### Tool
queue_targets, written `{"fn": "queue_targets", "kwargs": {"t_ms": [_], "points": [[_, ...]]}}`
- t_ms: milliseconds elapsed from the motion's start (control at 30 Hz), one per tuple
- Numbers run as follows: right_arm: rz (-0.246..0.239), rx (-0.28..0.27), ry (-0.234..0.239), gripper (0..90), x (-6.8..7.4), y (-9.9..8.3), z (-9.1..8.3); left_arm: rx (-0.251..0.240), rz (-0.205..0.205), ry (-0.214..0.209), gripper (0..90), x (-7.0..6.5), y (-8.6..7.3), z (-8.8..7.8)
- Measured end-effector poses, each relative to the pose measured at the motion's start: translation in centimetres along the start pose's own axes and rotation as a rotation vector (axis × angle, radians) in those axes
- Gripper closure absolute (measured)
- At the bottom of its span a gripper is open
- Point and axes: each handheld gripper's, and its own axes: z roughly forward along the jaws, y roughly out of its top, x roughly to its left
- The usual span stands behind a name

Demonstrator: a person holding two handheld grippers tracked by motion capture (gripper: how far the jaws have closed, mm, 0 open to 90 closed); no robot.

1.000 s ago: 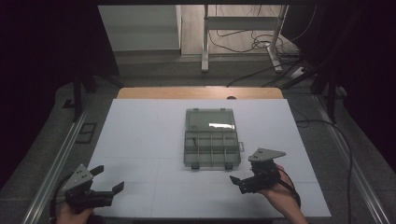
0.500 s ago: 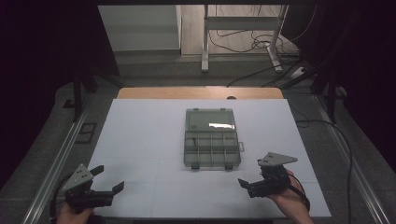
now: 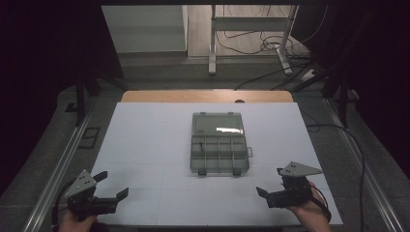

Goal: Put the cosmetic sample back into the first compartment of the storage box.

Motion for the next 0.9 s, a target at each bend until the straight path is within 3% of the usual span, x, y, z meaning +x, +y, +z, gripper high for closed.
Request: {"fn": "queue_targets", "kwargs": {"t_ms": [467, 900], "points": [[0.013, 0.001, -0.039, 2.1, -0.9, -1.5, -1.0, 0.001, 0.0, 0.001, 2.7, 0.0, 0.0, 0.0], [0.084, -0.002, -0.058, 2.4, -1.9, -3.4, -1.6, -0.002, 0.0, -0.003, 2.7, 0.0, 0.0, 0.0]]}}
